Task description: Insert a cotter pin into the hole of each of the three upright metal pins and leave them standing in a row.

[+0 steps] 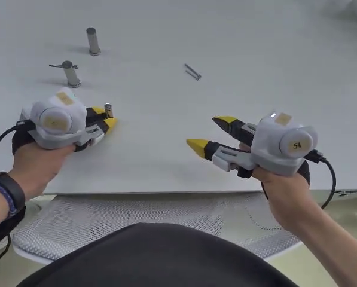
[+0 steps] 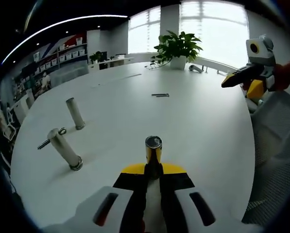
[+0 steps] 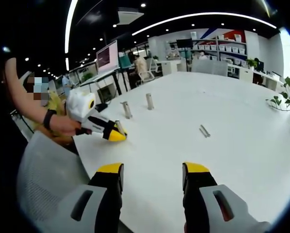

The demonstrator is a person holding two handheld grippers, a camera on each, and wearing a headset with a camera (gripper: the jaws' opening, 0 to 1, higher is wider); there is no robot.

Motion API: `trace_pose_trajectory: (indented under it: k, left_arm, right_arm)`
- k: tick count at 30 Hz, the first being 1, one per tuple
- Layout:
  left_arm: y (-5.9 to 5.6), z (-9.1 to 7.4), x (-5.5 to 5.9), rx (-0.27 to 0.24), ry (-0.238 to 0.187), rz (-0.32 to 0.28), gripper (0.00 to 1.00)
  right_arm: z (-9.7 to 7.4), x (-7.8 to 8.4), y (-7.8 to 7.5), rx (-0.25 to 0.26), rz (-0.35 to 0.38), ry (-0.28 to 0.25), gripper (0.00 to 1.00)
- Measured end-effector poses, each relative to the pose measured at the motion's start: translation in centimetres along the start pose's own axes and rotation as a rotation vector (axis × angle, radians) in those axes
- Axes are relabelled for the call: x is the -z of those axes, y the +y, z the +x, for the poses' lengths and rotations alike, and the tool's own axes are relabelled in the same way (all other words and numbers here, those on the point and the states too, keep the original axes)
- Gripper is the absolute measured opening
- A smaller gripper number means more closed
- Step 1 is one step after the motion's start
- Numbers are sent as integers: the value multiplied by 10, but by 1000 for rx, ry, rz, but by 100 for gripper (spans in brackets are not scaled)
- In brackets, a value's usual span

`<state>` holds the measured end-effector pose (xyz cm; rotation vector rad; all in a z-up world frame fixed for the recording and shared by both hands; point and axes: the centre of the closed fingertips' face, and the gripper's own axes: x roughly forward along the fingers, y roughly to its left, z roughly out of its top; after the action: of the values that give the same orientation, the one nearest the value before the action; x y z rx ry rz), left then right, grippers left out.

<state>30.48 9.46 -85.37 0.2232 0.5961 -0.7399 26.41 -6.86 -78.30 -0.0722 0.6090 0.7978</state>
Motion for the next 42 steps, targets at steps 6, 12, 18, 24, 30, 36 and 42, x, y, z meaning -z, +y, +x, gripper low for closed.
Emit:
trace_pose_trajectory:
  k: [6,12,18,24,30,36,42]
  left_arm:
    - [2,3,-3,-42,3,8,7]
    - [5,7,-5,-88,0,-23,7]
    - [11,9,-6,-163,1,-66,7]
    - [16,13,-8,-223,0,-99,7]
    - [19,13,-8,-265,-2,-126,7]
    - [22,15,-9,-296,-5,-161,8]
    - [24,17,-9,-309,-5,-181,8]
  right_arm:
    - [0,0,-2,6,1,-3,51]
    - [0,0,-3,10,10,-8,50]
    - [-2,0,-5,17,12,-11,50]
    - [-3,0,-6,23,11,-9,50]
    - [-5,2,-8,31,15,-8,50]
    - [-6,3,-8,33,17,-6,50]
    - [-6,3,-8,35,17,-6,50]
